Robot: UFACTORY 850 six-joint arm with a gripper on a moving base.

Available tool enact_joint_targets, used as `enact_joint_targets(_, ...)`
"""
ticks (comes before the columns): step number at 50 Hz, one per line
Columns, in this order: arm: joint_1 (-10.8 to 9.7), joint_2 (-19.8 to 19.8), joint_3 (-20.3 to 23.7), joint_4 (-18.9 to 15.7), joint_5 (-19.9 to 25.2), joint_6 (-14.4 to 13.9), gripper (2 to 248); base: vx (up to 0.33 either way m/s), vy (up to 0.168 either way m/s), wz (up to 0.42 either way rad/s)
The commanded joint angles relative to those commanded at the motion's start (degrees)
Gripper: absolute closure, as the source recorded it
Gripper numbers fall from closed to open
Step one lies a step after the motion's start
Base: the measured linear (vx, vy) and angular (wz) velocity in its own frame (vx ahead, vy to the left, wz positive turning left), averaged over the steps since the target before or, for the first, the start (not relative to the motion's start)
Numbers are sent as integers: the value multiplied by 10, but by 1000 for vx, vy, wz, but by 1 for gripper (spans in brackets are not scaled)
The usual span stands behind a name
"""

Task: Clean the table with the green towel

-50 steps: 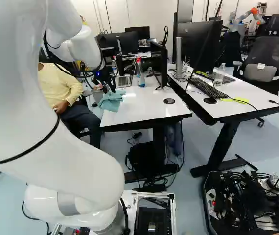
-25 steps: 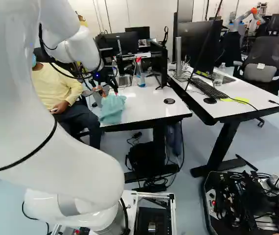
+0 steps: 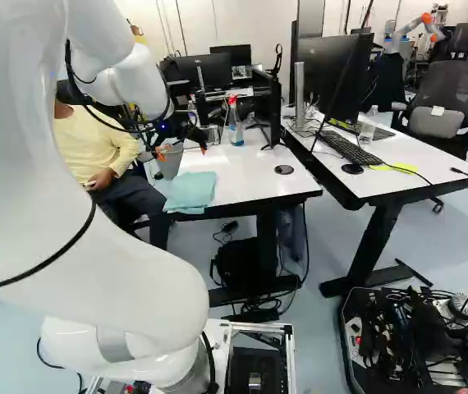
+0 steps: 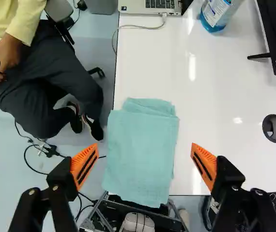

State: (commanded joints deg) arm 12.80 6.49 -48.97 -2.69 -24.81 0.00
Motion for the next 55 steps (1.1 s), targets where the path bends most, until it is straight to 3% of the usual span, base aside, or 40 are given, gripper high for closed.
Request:
enact_joint_targets(28, -2, 2, 8, 0, 14, 0, 3, 0, 0, 0)
enact_joint_targets(55, -13, 9, 43, 3, 73, 0, 3, 0, 0, 0)
